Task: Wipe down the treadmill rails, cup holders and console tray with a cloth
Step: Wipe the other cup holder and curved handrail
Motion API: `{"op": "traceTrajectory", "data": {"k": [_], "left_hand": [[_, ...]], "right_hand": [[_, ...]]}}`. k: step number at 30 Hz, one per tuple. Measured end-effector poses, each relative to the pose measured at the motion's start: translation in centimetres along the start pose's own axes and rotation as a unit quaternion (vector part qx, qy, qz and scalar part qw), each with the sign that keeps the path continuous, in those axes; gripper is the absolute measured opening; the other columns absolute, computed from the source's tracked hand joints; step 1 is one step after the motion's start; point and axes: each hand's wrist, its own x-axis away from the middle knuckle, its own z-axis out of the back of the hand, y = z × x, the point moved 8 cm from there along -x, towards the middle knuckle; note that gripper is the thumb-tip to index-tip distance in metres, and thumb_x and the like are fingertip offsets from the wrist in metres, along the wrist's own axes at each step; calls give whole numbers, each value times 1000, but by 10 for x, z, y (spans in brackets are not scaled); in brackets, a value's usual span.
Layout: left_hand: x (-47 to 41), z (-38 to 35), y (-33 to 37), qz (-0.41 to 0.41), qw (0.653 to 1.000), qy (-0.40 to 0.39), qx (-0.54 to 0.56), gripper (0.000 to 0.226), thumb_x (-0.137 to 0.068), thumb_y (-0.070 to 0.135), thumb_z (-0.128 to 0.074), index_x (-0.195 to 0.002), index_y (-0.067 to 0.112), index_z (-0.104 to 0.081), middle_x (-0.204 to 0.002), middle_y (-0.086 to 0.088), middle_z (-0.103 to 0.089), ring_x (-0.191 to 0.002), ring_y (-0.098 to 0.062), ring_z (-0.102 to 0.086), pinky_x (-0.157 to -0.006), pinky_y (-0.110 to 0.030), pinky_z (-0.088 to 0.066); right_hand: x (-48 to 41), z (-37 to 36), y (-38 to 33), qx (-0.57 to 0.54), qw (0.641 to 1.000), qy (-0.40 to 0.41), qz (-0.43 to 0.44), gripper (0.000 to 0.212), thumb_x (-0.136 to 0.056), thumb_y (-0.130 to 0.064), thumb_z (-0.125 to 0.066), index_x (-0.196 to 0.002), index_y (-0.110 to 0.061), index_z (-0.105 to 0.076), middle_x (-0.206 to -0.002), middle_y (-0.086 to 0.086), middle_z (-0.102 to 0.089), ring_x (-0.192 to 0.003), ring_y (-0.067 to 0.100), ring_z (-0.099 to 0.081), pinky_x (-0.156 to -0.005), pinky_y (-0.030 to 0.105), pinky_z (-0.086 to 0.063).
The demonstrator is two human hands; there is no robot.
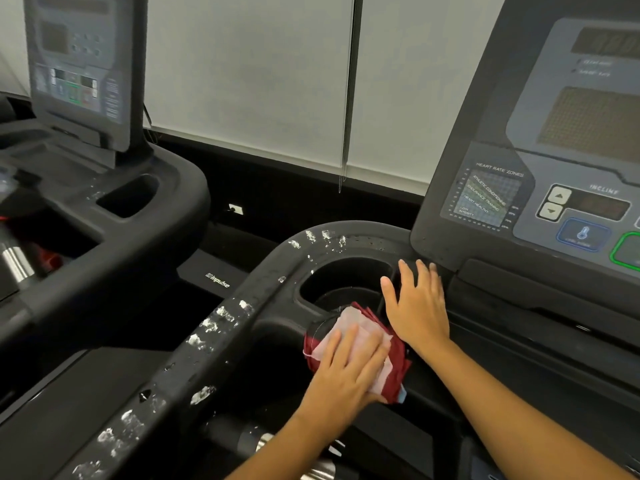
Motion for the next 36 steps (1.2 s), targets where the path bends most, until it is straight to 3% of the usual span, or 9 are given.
{"op": "traceTrajectory", "data": {"k": [3, 5, 7, 14, 17, 20, 26, 29, 36], "left_hand": [[4, 4, -15, -24, 999, 33, 7, 80, -78, 53, -62, -141, 15, -29, -145, -6, -30, -133, -31, -28, -110, -49, -21], [10, 4, -39, 39, 995, 57, 68, 62, -94, 46, -40, -145, 16, -24, -148, -9, -28, -138, -31, -23, -107, -47, -28], [20, -1, -70, 119, 986, 36, 107, 63, -93, 46, -33, -146, 13, -22, -151, -8, -23, -143, -28, -12, -110, -46, -20], [7, 9, -121, 237, 965, 6, 111, 71, -98, 54, -7, -141, 6, -37, -145, -14, -40, -138, -29, -27, -115, -33, -5], [-16, 10, -131, 223, 967, 0, 123, 80, -93, 60, 2, -141, 10, -37, -146, -10, -38, -140, -25, -22, -118, -32, 1], [-47, 0, -139, 173, 974, -43, 139, 98, -78, 70, 20, -146, 16, -25, -153, -3, -25, -144, -19, -11, -117, -32, 3], [-41, 10, -133, 143, 975, -11, 169, 70, -91, 59, -10, -142, 18, -34, -149, 6, -32, -140, -11, -18, -118, -30, -6], [-24, 6, -133, 152, 974, -34, 165, 81, -85, 66, 7, -148, 22, -18, -153, 10, -8, -143, -8, 2, -112, -20, 15], [-60, 8, -133, 128, 976, -41, 172, 80, -81, 55, 4, -146, 18, -22, -156, 5, -15, -137, -1, 6, -104, -15, 20]], "right_hand": [[1, 1, 2, -10, 1000, -1, -9, 61, -97, -48, -27, -147, -13, -26, -154, 17, -20, -145, 32, -7, -117, 43, -10], [1, 1, 3, -17, 1000, -1, -13, 61, -98, -48, -27, -147, -13, -26, -154, 16, -20, -145, 32, -7, -117, 42, -9], [2, 1, 3, -16, 1000, 1, -16, 60, -97, -49, -27, -147, -14, -27, -154, 15, -21, -145, 31, -7, -117, 41, -9], [1, 1, 4, -4, 1000, 1, -20, 60, -98, -49, -25, -147, -15, -27, -154, 15, -22, -145, 30, -7, -117, 40, -10], [0, 0, 3, 1, 1000, -2, -20, 60, -97, -50, -25, -146, -15, -29, -154, 14, -22, -145, 30, -7, -117, 41, -10], [-1, -1, 2, 6, 1000, -4, -17, 60, -97, -50, -25, -146, -15, -30, -154, 14, -22, -145, 30, -8, -117, 41, -9], [-1, -1, 3, 3, 1000, -5, -23, 60, -97, -50, -24, -146, -16, -30, -155, 13, -21, -145, 28, -6, -118, 40, -10], [-2, -1, 2, 8, 1000, -5, -19, 60, -97, -50, -24, -146, -16, -30, -155, 13, -22, -145, 28, -6, -118, 40, -8], [-2, -1, 2, 9, 1000, -4, -14, 60, -97, -51, -23, -147, -18, -28, -155, 12, -20, -146, 27, -4, -118, 38, -5]]}}
